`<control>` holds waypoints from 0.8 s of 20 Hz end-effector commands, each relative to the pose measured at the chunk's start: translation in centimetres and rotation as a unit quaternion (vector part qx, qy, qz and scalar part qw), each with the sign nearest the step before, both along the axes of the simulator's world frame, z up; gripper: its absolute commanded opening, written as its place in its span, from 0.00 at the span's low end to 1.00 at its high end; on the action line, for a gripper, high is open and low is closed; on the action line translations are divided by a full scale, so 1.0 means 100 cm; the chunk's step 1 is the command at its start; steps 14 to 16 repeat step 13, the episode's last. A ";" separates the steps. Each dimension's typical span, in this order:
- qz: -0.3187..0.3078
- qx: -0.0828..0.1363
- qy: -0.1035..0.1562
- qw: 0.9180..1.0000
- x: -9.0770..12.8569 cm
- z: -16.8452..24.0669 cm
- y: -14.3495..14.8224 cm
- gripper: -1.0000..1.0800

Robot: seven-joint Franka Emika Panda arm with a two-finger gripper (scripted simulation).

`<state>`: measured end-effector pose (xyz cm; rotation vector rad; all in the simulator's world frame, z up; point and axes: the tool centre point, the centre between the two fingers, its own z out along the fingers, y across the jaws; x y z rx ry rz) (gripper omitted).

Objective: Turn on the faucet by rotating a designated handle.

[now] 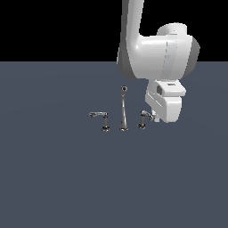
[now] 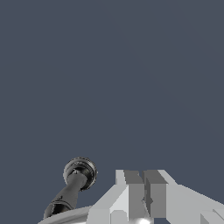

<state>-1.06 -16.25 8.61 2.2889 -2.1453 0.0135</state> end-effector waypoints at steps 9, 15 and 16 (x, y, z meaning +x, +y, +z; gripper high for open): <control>0.008 0.003 0.001 1.000 0.006 0.000 0.049 0.00; 0.013 0.004 0.002 1.000 0.010 0.000 0.071 0.00; 0.013 0.004 0.002 1.000 0.010 0.000 0.071 0.00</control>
